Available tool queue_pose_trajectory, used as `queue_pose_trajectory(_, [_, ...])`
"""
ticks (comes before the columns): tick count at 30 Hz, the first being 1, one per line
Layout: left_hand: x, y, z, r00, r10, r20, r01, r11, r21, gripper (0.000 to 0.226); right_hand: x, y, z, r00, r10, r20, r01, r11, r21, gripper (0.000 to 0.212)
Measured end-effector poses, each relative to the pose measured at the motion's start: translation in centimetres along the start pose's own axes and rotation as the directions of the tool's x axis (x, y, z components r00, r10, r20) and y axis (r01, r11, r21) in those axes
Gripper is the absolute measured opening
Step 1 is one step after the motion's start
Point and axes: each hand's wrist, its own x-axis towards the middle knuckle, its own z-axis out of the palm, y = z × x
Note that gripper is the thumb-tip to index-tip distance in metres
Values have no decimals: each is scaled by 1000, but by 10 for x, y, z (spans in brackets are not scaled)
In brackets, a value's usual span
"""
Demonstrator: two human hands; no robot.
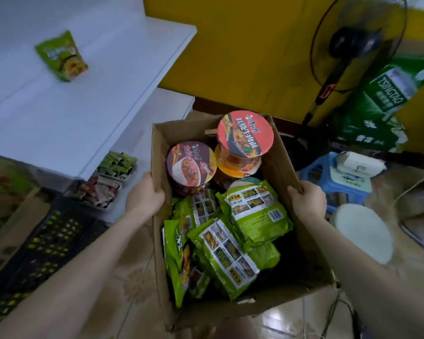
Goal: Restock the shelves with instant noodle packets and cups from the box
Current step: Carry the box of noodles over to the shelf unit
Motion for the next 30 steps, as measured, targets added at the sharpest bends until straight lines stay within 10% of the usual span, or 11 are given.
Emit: queue_pose_trajectory(30, [565,253,91,987,-152,58,151,988,22,34,613,-146,156,996,15,86,-13,1000,-20,25])
